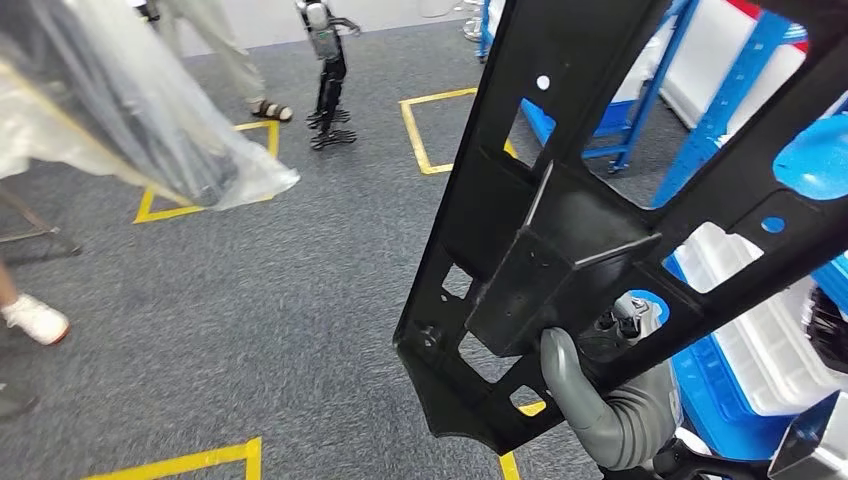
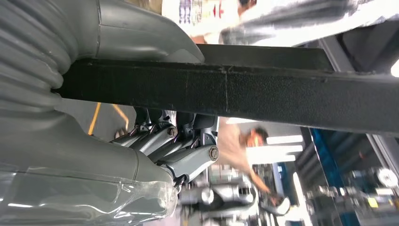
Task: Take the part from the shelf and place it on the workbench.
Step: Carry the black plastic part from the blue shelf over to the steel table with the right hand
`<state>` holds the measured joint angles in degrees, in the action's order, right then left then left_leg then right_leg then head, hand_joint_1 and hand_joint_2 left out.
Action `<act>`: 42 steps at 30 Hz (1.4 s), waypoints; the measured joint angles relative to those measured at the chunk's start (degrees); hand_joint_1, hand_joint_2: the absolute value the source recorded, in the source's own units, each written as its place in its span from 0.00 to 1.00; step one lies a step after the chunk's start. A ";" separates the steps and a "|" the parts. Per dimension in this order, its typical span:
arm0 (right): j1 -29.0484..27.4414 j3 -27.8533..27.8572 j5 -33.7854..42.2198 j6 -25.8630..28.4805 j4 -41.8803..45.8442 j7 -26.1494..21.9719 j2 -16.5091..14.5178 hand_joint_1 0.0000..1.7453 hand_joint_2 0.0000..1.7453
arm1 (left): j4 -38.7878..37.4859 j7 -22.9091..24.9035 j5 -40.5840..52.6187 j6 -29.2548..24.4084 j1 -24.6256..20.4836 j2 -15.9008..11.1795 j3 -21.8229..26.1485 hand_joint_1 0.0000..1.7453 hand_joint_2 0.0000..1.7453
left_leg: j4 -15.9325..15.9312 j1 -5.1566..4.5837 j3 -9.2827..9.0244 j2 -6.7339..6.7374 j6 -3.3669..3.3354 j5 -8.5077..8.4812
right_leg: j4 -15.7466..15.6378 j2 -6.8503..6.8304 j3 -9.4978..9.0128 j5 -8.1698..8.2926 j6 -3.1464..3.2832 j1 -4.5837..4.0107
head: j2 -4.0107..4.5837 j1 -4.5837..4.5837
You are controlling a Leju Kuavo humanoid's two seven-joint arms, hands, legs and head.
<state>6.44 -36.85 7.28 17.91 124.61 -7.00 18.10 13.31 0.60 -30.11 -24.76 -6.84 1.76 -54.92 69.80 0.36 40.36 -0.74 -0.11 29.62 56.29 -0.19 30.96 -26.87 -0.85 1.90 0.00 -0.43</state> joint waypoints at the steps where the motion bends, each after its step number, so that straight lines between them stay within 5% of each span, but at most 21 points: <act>1: 0.02 -0.03 0.00 -0.08 0.00 0.04 0.00 1.00 1.00 | 0.00 -0.05 -0.03 -0.04 -0.17 0.02 0.01 0.00 1.00 | 2.27 0.10 1.24 0.25 0.13 0.41 | 0.00 -0.90 -0.09 -0.13 0.03 -0.03 | 0.00 -0.01; 3: 0.12 -0.09 0.00 -0.25 0.01 0.11 -0.01 1.00 1.00 | 0.00 -0.03 -0.08 -0.11 -0.21 0.04 0.01 0.00 1.00 | -0.15 0.23 0.01 0.70 0.20 -1.76 | 0.00 -2.44 -0.45 -0.44 -0.03 -0.05 | 0.00 -0.02; 5: 0.30 -0.12 0.00 -0.40 0.02 0.15 -0.02 1.00 1.00 | -0.01 0.10 -0.08 -0.16 0.03 0.04 -0.01 0.00 1.00 | -8.71 -0.09 -4.47 2.72 -0.23 -5.31 | -0.01 -3.58 -1.05 -0.86 -0.36 -0.18 | 0.00 -0.03; 7: 0.46 -0.15 0.01 -0.45 0.02 0.21 -0.03 1.00 1.00 | -0.02 0.19 -0.10 -0.19 0.16 0.03 -0.04 0.00 1.00 | -13.87 -0.72 -6.90 4.38 -1.00 -6.73 | -0.07 -4.60 -1.44 -1.24 -0.87 -0.45 | 0.00 -0.01; 10: 0.64 -0.21 0.02 -0.45 0.06 0.29 -0.02 1.00 1.00 | -0.02 0.26 -0.12 -0.23 0.36 0.04 -0.05 0.00 1.00 | -14.57 -0.86 -6.89 2.99 -1.95 -6.73 | -0.37 -5.73 -1.95 -1.65 -1.74 -0.57 | 0.00 0.05; 13: 0.60 -0.21 0.01 -0.40 0.17 0.25 0.01 1.00 1.00 | -0.02 0.46 -0.01 -0.23 0.62 0.05 -0.06 0.00 1.00 | -15.47 -0.18 -7.71 1.03 -2.92 -7.22 | 4.59 -2.21 -0.14 -4.81 -2.27 -0.41 | 0.00 0.28; 16: 0.20 -0.22 0.02 -0.30 0.19 0.23 0.10 1.00 1.00 | -0.02 0.75 0.05 -0.26 0.60 0.05 -0.07 0.00 1.00 | -15.49 -0.19 -7.83 -1.27 -3.23 -7.19 | 15.65 -0.46 5.97 -8.75 -2.38 -0.48 | 0.00 0.51; 18: 0.06 -0.22 0.02 -0.23 0.18 0.25 0.15 1.00 1.00 | -0.02 0.85 0.02 -0.23 0.67 0.06 -0.08 0.00 1.00 | -15.42 -0.06 -8.00 -3.05 -3.15 -7.12 | 14.82 -0.34 6.54 -6.38 -2.46 -0.41 | 0.00 0.54; 21: 0.03 -0.23 0.02 -0.22 0.19 0.22 0.16 1.00 1.00 | -0.02 0.81 0.01 -0.22 0.56 0.08 -0.08 0.00 1.00 | -15.06 0.09 -8.27 -5.55 -2.51 -6.72 | 3.24 2.69 1.88 -0.19 -2.53 0.14 | 0.00 0.57; 23: 0.05 -0.24 0.05 -0.21 0.21 0.19 0.17 1.00 1.00 | -0.02 0.78 -0.03 -0.26 0.50 0.08 -0.07 0.00 1.00 | -14.92 0.08 -7.96 -6.75 -1.81 -6.53 | -0.02 4.32 0.49 0.59 -2.16 0.18 | 0.00 0.53; 25: 0.20 -0.25 0.09 -0.21 0.22 0.14 0.18 1.00 1.00 | -0.02 0.75 -0.09 -0.34 0.56 0.02 -0.06 0.00 1.00 | -15.09 0.33 -7.62 -7.51 -1.12 -6.53 | -0.18 3.23 0.38 0.57 -1.37 -0.04 | 0.00 0.49; 27: 0.33 -0.27 0.24 -0.21 0.26 0.04 0.13 1.00 1.00 | -0.02 0.63 -0.14 -0.41 0.63 0.01 -0.10 0.00 1.00 | -12.88 0.33 -6.51 -5.04 -0.56 -5.31 | -0.33 1.87 0.19 0.62 -0.61 -0.03 | 0.00 0.21; 29: 0.29 -0.30 0.43 -0.21 0.30 -0.05 0.07 1.00 1.00 | -0.02 0.39 -0.28 -0.47 0.43 -0.01 -0.15 0.00 1.00 | -5.99 0.22 -3.19 -1.22 -0.11 -2.02 | -0.40 0.32 0.02 0.46 -0.14 -0.12 | 0.01 -0.10; 31: 0.24 -0.32 0.49 -0.21 0.31 -0.08 0.05 1.00 1.00 | -0.02 0.20 -0.39 -0.50 0.01 -0.05 -0.13 0.00 1.00 | 1.42 0.30 0.57 0.08 0.13 0.71 | -0.38 -1.44 -0.12 0.19 0.03 -0.37 | 0.01 -0.17; 32: 0.25 -0.33 0.51 -0.21 0.31 -0.08 0.05 1.00 1.00 | -0.02 0.17 -0.38 -0.50 -0.12 -0.07 -0.13 0.00 1.00 | 2.73 0.29 1.23 0.29 0.10 0.76 | -0.38 -2.37 -0.26 0.02 0.04 -0.49 | 0.01 -0.17; 34: 0.29 -0.33 0.51 -0.21 0.31 -0.08 0.05 1.00 1.00 | -0.02 0.16 -0.37 -0.50 0.00 -0.08 -0.15 0.00 1.00 | -1.93 0.17 -1.27 0.95 -0.34 -2.13 | -0.38 -3.93 -0.81 -0.40 -0.10 -0.65 | 0.00 -0.18; 36: 0.30 -0.33 0.52 -0.21 0.31 -0.08 0.04 1.00 1.00 | -0.02 0.14 -0.30 -0.47 0.39 -0.10 -0.25 0.00 1.00 | -10.42 -0.52 -5.64 3.52 -1.35 -5.23 | -0.41 -5.22 -1.49 -0.91 -0.46 -0.84 | 0.00 -0.17; 38: 0.27 -0.34 0.54 -0.09 0.31 -0.08 0.04 1.00 1.00 | -0.02 0.18 -0.14 -0.35 0.70 -0.12 -0.38 0.00 1.00 | -14.19 -1.31 -7.34 5.12 -2.20 -5.94 | -0.48 -6.33 -1.86 -1.31 -0.96 -1.00 | 0.01 -0.15; 40: 0.27 -0.34 0.54 0.14 0.32 -0.09 0.03 1.00 1.00 | -0.03 0.63 0.03 -0.08 0.96 -0.12 -0.51 0.00 1.00 | -14.46 -1.49 -7.39 3.89 -2.68 -5.91 | -0.77 -7.37 -2.19 -1.57 -1.52 -1.04 | 0.01 -0.16; 42: 0.31 -0.31 0.49 0.33 0.34 -0.03 0.05 1.00 1.00 | -0.03 1.31 0.09 0.22 1.04 -0.12 -0.70 0.00 1.00 | -15.13 -1.13 -8.00 2.43 -3.21 -6.21 | 0.31 -5.69 -2.19 -2.64 -2.02 -0.89 | 0.00 -0.06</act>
<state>6.75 -37.16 7.77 18.25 124.95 -7.03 18.15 13.28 1.91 -30.02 -24.54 -5.79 1.64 -55.61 54.68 -0.78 32.36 1.68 -3.32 23.40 56.60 -5.88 28.77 -29.50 -2.86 1.01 0.00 -0.49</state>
